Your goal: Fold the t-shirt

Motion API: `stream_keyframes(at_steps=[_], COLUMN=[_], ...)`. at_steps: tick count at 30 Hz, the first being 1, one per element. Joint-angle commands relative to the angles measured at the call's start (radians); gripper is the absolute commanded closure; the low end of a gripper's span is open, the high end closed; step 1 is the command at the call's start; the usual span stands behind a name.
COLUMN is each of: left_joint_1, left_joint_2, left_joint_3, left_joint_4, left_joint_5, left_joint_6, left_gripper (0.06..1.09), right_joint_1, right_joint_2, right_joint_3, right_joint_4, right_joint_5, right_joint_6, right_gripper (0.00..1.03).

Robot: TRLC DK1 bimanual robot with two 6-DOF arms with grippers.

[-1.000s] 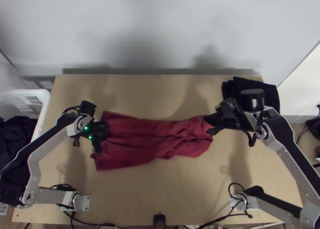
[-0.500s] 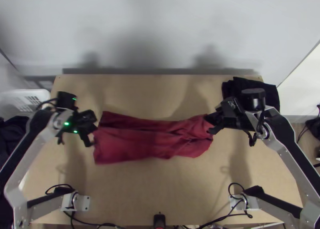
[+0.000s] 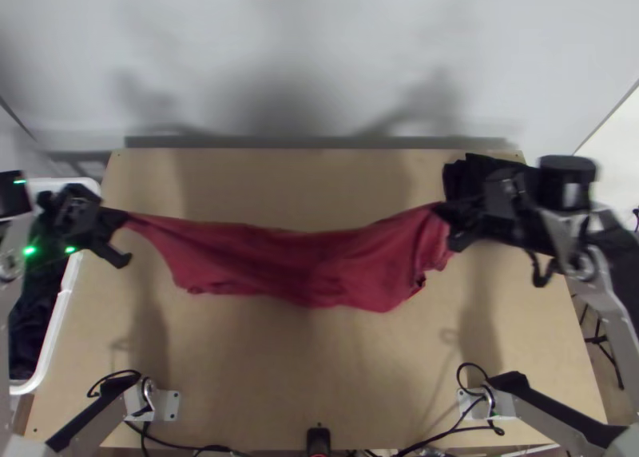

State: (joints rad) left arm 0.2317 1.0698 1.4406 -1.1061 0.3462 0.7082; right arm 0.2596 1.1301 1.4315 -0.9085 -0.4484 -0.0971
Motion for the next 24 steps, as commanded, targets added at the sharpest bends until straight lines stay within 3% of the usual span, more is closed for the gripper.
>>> stream_keyframes(at_steps=[1,6,13,20,24], left_joint_1=[0.078,0.086,0.093,0.044,0.044], left_joint_2=[-0.11,-0.225,-0.326,-0.568,-0.668], left_joint_3=[0.078,0.099,0.165,0.043,0.015], left_joint_4=[0.009,0.048,0.221,0.319,0.273], left_joint_5=[0.03,0.028,0.031,0.039,0.034], left_joint_6=[-0.105,-0.176,-0.319,-0.454,-0.461], left_gripper=[1.04,1.04,1.04,1.04,1.04], right_joint_1=[-0.042,-0.08,-0.14,-0.172,-0.217], right_joint_2=[-0.066,-0.148,-0.191,-0.329,-0.44], right_joint_3=[0.168,0.247,0.469,0.428,0.31], right_joint_4=[-0.092,-0.105,-0.081,-0.017,-0.018], right_joint_5=[-0.001,-0.001,-0.001,-0.004,-0.056], right_joint_6=[0.008,0.027,0.053,0.106,0.154], right_gripper=[1.0,1.0,1.0,1.0,1.0])
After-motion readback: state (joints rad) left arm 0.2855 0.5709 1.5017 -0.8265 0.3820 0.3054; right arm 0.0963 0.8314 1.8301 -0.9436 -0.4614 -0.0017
